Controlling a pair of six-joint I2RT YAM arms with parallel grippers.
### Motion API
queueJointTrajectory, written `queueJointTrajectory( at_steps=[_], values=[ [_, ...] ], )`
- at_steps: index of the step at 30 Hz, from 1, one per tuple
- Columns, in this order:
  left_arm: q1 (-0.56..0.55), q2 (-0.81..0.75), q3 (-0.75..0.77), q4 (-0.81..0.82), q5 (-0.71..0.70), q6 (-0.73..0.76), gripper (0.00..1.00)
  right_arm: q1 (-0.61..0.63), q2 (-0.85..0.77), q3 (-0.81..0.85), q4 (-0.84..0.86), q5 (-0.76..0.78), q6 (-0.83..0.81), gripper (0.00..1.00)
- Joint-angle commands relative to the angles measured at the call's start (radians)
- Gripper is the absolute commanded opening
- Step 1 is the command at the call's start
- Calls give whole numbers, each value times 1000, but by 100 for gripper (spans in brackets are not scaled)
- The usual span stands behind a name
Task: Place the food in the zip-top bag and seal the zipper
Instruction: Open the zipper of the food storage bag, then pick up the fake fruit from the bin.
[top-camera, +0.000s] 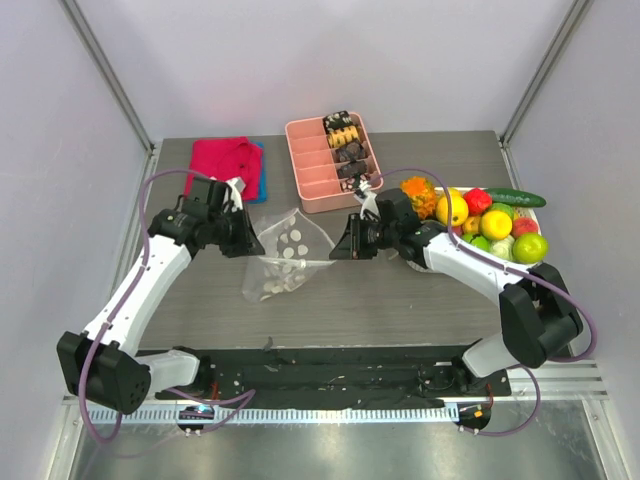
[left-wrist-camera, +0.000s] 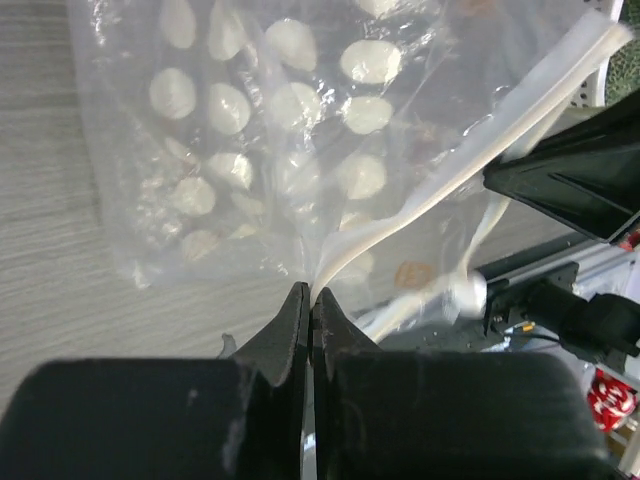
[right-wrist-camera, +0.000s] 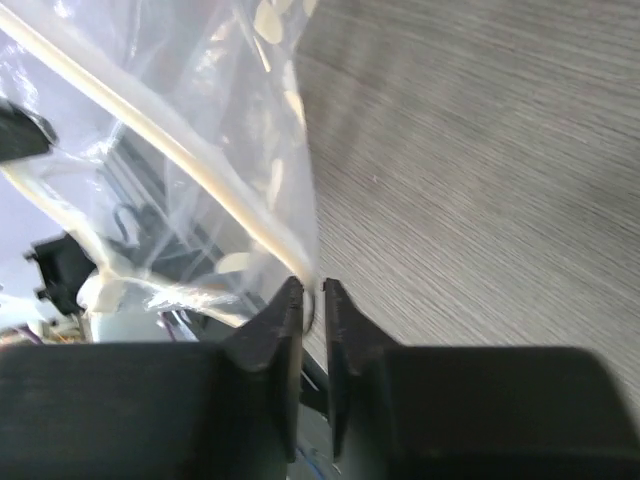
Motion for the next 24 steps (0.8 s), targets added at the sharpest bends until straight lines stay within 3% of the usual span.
queueJointTrajectory(
  at_steps=[1, 2, 4, 5, 8, 10, 18, 24],
  values=[
    [20, -29, 50, -35, 97, 14, 0, -6, -45, 43, -28, -57, -87, 28],
    [20, -24, 64, -27, 105, 9, 0, -8, -50, 58, -34, -68, -97, 39],
    [20, 2, 76, -16, 110, -6, 0, -8, -83, 104, -73, -80, -160, 50],
    [20, 11, 82, -13, 116, -13, 0, -13, -98, 116, -92, -83, -186, 64],
    [20, 50, 88, 8, 134, -33, 0, -35, -178, 165, -182, -70, -309, 85],
    [19, 60, 82, 20, 145, -46, 0, -62, -239, 200, -259, -39, -401, 93],
    [16, 62, 65, 59, 144, -54, 0, -324, -353, 273, -486, -1, -680, 99],
    [14, 51, 50, 63, 141, -49, 0, -388, -330, 327, -796, 47, -1131, 91]
  ],
)
